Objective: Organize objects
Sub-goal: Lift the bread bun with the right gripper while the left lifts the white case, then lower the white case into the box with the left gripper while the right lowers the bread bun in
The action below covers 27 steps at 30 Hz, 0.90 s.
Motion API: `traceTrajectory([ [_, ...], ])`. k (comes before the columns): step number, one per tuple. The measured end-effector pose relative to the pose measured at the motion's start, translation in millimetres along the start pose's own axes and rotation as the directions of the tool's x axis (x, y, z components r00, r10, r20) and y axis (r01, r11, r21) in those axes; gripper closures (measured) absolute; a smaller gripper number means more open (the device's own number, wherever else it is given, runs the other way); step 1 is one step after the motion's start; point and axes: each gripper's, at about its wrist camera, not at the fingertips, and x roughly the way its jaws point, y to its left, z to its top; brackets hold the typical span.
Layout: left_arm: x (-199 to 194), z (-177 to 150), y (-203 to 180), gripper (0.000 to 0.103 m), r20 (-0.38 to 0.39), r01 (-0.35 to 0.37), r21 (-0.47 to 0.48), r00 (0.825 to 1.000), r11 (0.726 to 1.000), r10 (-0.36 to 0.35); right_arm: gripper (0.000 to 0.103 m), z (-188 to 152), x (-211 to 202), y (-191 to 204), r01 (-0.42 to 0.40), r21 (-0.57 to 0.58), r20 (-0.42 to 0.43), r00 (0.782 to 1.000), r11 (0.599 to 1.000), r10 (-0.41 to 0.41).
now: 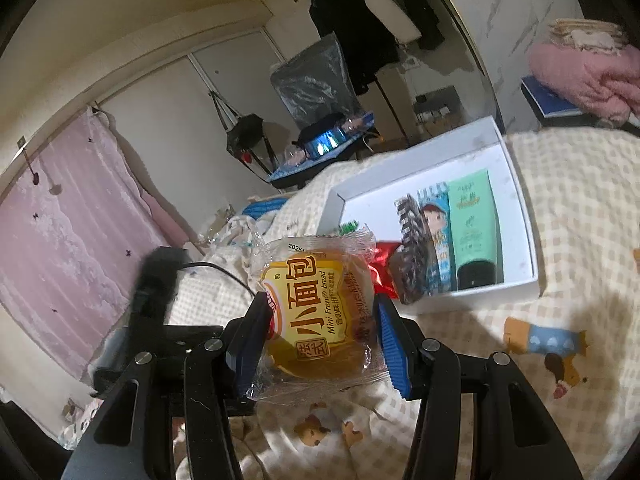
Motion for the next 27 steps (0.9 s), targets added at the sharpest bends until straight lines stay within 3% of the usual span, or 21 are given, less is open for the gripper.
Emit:
traceTrajectory([
  [3, -19.7, 17.0, 2.7, 0.046, 0.084, 0.019, -0.003, 0.996, 1.000, -0.018, 0.049, 13.2, -7.3, 3.0, 0.018, -0.019, 0.028, 0.999, 1.000, -0.018],
  [7, -26.2, 47.2, 7.3, 0.046, 0.133, 0.022, -0.015, 0.991, 1.000, -0.020, 0.049, 44.9, -14.9, 6.4, 0.059, -0.065, 0.081, 0.995, 0.996, -0.054],
  [10, -8.4, 72.0, 12.5, 0.046, 0.106, 0.028, -0.042, 0.994, 0.999, -0.023, 0.049, 64.2, -15.1, 6.7, 0.119, -0.105, 0.120, 0.987, 0.987, -0.106],
  [14, 27.6, 97.2, 18.3, 0.046, 0.099, -0.055, -0.031, 0.993, 0.998, 0.058, 0.049, 77.8, -2.8, -3.6, 0.149, -0.093, 0.133, 0.982, 0.984, -0.136],
  [19, 80.0, 132.0, 43.9, 0.046, 0.079, -0.025, -0.126, 0.996, 0.992, 0.035, 0.049, 70.4, 19.6, -25.4, 0.206, -0.049, 0.111, 0.974, 0.977, -0.199],
  [22, 104.5, 138.0, 44.7, 0.046, 0.051, -0.084, -0.141, 0.994, 0.986, 0.092, 0.049, 60.2, 29.5, -35.3, 0.255, -0.052, 0.097, 0.964, 0.966, -0.249],
  [27, 130.6, 125.0, 47.1, 0.046, 0.009, -0.083, -0.172, 0.996, 0.982, 0.086, 0.049, 50.5, 39.8, -49.3, 0.356, -0.058, 0.082, 0.933, 0.933, -0.350],
])
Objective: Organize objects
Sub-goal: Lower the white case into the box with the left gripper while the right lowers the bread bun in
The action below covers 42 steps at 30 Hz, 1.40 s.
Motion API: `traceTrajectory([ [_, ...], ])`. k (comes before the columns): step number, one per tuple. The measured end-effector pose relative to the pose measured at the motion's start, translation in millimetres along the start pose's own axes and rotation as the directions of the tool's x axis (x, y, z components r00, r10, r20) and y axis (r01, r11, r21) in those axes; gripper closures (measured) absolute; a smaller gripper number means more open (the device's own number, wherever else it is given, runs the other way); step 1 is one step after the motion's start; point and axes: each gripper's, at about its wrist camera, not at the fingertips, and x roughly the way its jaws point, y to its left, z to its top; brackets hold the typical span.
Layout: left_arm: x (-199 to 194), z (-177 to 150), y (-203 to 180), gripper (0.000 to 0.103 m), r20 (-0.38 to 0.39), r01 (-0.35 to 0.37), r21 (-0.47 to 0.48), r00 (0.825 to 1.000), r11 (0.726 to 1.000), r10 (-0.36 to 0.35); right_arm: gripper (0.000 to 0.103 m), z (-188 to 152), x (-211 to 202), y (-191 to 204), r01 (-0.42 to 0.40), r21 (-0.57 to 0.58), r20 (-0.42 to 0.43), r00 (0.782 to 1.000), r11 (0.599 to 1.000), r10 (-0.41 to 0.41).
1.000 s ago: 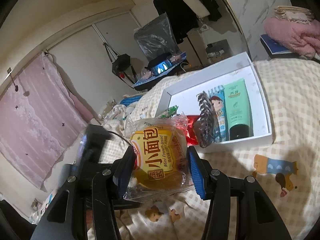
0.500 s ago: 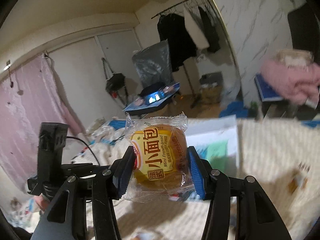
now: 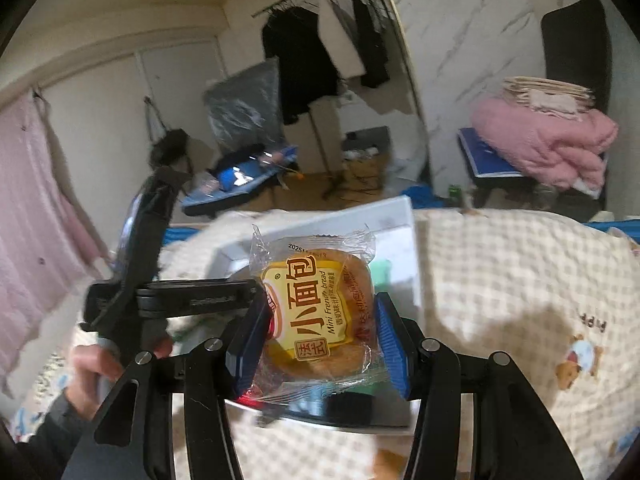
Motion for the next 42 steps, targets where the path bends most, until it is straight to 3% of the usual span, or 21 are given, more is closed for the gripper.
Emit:
traceTrajectory([
  [3, -3.3, -9.3, -0.1, 0.046, 0.031, -0.035, 0.004, 0.999, 0.999, 0.035, 0.049, -3.0, 4.4, -1.3, 0.004, 0.000, -0.012, 1.000, 1.000, -0.004],
  [8, -11.0, -26.3, 3.7, 0.045, 0.110, -0.016, -0.004, 0.994, 1.000, 0.017, 0.049, -10.7, 4.2, 5.9, 0.025, -0.033, 0.013, 1.000, 0.999, -0.025],
  [13, -23.2, -34.3, 16.5, 0.045, 0.167, 0.068, -0.008, 0.984, 0.998, -0.065, 0.049, -14.8, 13.2, 20.6, 0.033, -0.051, 0.007, 0.999, 0.998, -0.032],
  [23, -38.2, -39.2, 34.4, 0.045, 0.199, 0.132, -0.044, 0.973, 0.990, -0.121, 0.049, 3.0, 29.0, 51.1, 0.077, -0.169, 0.034, 0.997, 0.983, -0.072],
  [30, -47.8, -42.0, 33.2, 0.038, 0.231, 0.137, -0.001, 0.964, 0.991, -0.133, 0.049, 31.3, 59.9, 65.2, 0.063, -0.179, -0.011, 0.998, 0.982, -0.066],
  [36, -50.8, -41.7, 34.0, 0.038, 0.244, 0.137, -0.002, 0.961, 0.991, -0.132, 0.049, 30.4, 82.4, 75.5, 0.079, -0.213, -0.061, 0.994, 0.974, -0.093],
  [42, -53.5, -40.4, 35.7, 0.038, 0.248, 0.151, -0.008, 0.958, 0.989, -0.144, 0.049, 30.5, 86.0, 69.3, 0.059, -0.166, -0.071, 0.995, 0.984, -0.071],
])
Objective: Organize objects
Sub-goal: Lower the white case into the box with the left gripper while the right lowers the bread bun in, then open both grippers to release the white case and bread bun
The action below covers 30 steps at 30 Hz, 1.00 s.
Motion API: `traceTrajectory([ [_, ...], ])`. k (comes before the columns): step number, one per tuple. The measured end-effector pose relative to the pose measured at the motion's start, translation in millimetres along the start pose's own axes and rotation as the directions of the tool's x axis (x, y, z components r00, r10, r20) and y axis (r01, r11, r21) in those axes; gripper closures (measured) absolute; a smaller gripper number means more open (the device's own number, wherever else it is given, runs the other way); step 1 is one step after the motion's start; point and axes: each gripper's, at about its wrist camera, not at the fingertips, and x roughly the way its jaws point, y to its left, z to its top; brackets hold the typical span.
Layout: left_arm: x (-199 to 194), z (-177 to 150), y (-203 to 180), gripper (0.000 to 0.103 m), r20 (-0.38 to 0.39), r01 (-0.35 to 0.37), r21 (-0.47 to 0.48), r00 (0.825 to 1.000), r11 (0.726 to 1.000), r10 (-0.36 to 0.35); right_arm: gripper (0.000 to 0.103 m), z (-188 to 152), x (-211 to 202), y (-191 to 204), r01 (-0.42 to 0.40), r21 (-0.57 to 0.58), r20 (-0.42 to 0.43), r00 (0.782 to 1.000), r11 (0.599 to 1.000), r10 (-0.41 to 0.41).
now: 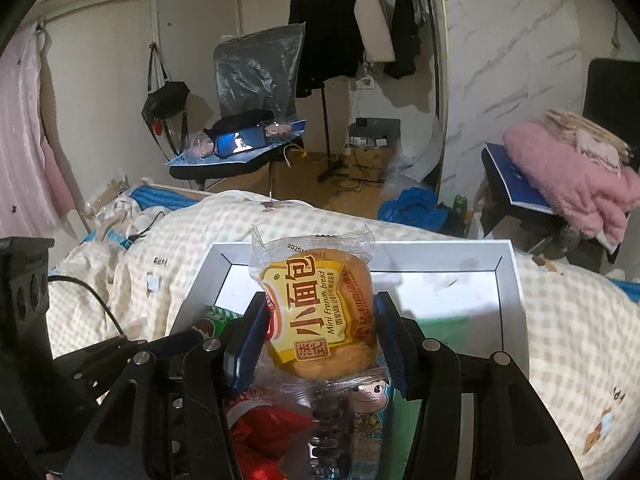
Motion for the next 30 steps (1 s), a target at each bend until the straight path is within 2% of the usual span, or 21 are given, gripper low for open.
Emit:
traceTrajectory([
  [3, -1.5, 0.2, -0.8, 0.038, 0.008, 0.003, 0.001, 1.000, 1.000, -0.004, 0.047, -0.3, 1.7, -2.9, -0.001, 0.025, -0.002, 1.000, 1.000, 0.001],
  [5, -3.1, 0.1, -2.4, 0.038, 0.013, 0.006, 0.004, 1.000, 1.000, -0.006, 0.030, -0.1, 0.8, -5.2, 0.001, 0.042, 0.003, 1.000, 0.999, -0.001],
  [6, -4.8, 0.4, -3.1, 0.038, 0.019, 0.008, 0.007, 1.000, 1.000, -0.008, 0.025, -0.9, -1.7, -6.9, -0.001, 0.055, 0.018, 1.000, 0.999, 0.000],
  [10, -12.2, 2.1, -4.8, 0.033, 0.042, -0.001, 0.018, 0.999, 1.000, 0.000, 0.025, -2.0, -10.4, -6.4, -0.013, 0.069, 0.045, 0.999, 0.998, 0.010],
  [18, -35.0, 6.7, -8.9, 0.030, 0.080, 0.001, 0.030, 0.997, 1.000, -0.003, 0.025, -4.1, -41.5, -4.7, -0.039, 0.099, 0.110, 0.994, 0.994, 0.028],
  [23, -57.0, 9.5, -18.4, 0.025, 0.102, 0.039, 0.066, 0.994, 0.997, -0.046, 0.025, -2.3, -71.0, -1.4, -0.072, 0.130, 0.131, 0.990, 0.989, 0.055],
  [27, -83.2, 10.9, -35.6, 0.024, 0.168, -0.001, 0.130, 0.986, 0.992, -0.021, 0.025, 0.1, -104.0, 1.4, -0.107, 0.132, 0.170, 0.982, 0.985, 0.083],
  [29, -91.8, 9.8, -41.7, 0.022, 0.187, -0.017, 0.150, 0.982, 0.989, -0.011, 0.017, 0.2, -116.4, 3.5, -0.142, 0.117, 0.189, 0.975, 0.983, 0.118],
  [30, -94.8, 10.1, -45.6, 0.021, 0.186, -0.047, 0.159, 0.982, 0.986, 0.017, 0.014, -0.8, -125.0, 3.3, -0.169, 0.110, 0.212, 0.967, 0.979, 0.143],
])
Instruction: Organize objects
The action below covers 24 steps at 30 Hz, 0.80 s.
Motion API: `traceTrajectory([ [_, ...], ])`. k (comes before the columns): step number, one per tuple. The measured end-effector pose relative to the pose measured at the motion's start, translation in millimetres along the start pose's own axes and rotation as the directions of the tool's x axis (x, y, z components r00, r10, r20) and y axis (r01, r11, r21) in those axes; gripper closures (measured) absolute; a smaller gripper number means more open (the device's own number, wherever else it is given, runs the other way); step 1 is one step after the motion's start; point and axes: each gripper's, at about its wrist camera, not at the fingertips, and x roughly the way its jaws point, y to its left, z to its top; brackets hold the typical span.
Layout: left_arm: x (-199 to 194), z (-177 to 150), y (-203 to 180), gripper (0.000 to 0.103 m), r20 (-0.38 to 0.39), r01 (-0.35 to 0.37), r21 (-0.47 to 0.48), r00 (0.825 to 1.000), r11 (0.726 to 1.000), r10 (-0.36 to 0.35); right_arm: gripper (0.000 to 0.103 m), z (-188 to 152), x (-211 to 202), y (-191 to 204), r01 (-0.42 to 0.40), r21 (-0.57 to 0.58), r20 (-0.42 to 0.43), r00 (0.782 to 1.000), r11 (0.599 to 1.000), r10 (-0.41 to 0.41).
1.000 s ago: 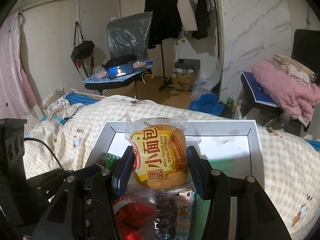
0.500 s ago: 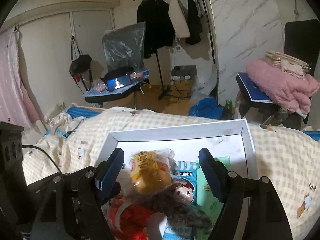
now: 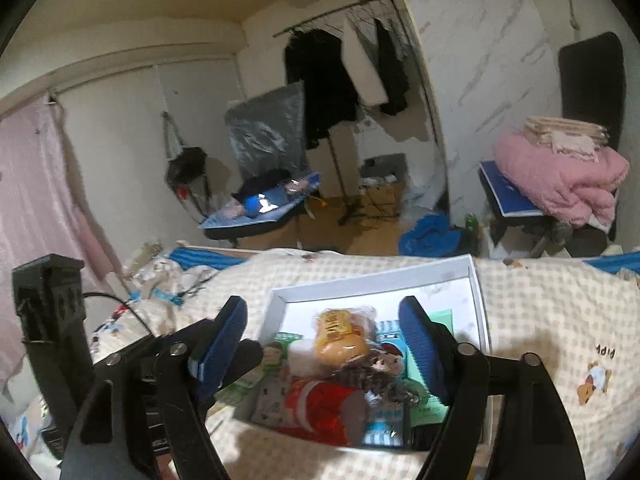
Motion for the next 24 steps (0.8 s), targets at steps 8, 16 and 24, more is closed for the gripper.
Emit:
traceTrajectory([
  [8, 5.2, -0.9, -7.1, 0.020, -0.100, -0.007, 0.014, 0.995, 1.000, 0.009, 0.013, -2.1, -27.6, 0.4, 0.003, 0.008, 0.010, 1.000, 1.000, -0.003],
  [16, 6.4, -6.5, -25.8, 0.008, -0.096, -0.067, 0.135, 0.992, 0.989, 0.080, 0.000, -6.7, -36.2, -5.0, 0.000, -0.005, 0.013, 1.000, 1.000, 0.000],
  [24, 13.3, -6.4, -19.7, 0.000, -0.131, -0.101, 0.112, 0.985, 0.988, 0.116, 0.000, -12.0, -37.6, -10.2, -0.010, -0.005, 0.011, 1.000, 1.000, 0.010],
])
